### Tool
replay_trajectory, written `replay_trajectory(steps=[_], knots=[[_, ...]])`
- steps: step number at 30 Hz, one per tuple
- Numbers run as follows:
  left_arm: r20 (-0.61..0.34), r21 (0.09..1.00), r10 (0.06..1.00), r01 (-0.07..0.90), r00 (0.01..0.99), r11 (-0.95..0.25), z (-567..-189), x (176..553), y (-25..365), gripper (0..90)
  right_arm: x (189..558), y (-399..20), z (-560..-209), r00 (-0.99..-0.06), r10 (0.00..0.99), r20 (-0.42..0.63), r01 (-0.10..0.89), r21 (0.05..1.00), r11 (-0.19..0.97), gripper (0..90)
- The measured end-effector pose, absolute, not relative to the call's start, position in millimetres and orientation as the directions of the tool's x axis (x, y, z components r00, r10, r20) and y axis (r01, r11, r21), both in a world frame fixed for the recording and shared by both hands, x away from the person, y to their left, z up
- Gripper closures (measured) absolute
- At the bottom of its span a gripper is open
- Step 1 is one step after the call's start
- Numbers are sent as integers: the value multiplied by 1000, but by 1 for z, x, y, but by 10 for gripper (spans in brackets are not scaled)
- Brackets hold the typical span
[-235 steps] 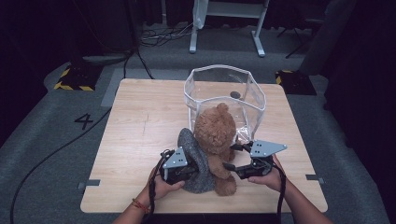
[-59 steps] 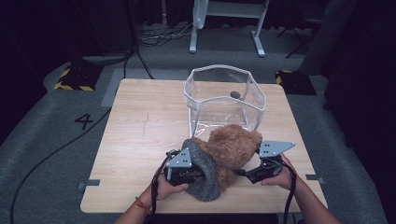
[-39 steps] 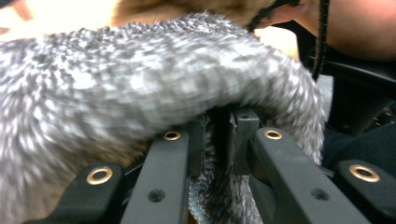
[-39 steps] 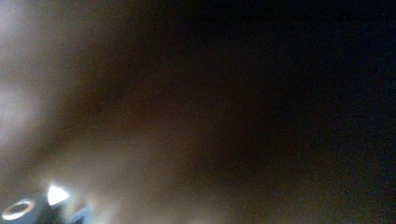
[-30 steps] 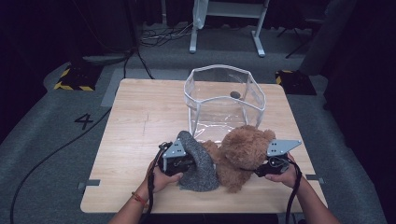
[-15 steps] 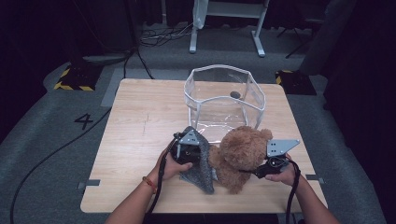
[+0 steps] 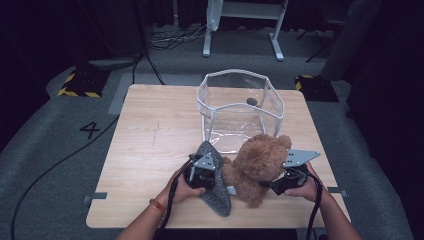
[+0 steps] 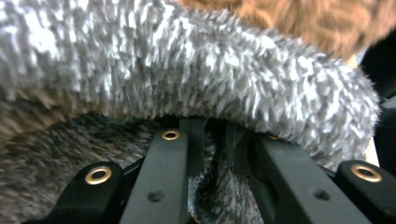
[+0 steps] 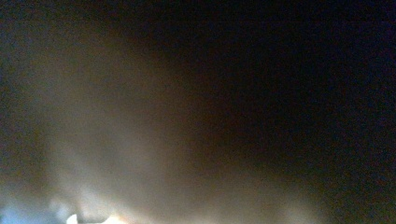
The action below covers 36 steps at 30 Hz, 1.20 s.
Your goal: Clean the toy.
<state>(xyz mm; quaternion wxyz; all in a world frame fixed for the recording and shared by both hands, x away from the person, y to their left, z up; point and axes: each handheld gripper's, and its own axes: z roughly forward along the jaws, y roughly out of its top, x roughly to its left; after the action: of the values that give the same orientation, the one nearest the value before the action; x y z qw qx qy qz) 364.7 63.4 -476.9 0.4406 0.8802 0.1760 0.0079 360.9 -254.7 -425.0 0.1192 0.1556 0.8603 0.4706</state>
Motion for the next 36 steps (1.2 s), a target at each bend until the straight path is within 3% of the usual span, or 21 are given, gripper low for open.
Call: replay_trajectory(steps=[7,11,15,22,27,29,36], knots=[[-62,809,406,284,912,-515,-458,368,82,793,355,-261,-426,-910,415,-24,210,834,511,90],[-126,850,449,330,885,-412,-446,386,92,791,352,-267,-427,-889,458,-10,245,835,493,89],[-163,837,373,328,913,-438,-448,399,72,779,342,-268,-428,-886,462,-51,221,828,516,90],[-166,822,332,316,929,-474,-456,403,40,790,345,-277,-448,-865,500,35,298,839,456,90],[-272,761,317,404,909,-507,-469,410,38,789,347,-279,-455,-835,539,108,394,802,449,72],[-299,766,298,414,907,-491,-471,411,42,787,347,-280,-453,-829,553,85,388,800,457,55],[-224,781,247,325,943,-533,-468,391,47,790,348,-279,-462,-851,509,128,403,781,478,97]])
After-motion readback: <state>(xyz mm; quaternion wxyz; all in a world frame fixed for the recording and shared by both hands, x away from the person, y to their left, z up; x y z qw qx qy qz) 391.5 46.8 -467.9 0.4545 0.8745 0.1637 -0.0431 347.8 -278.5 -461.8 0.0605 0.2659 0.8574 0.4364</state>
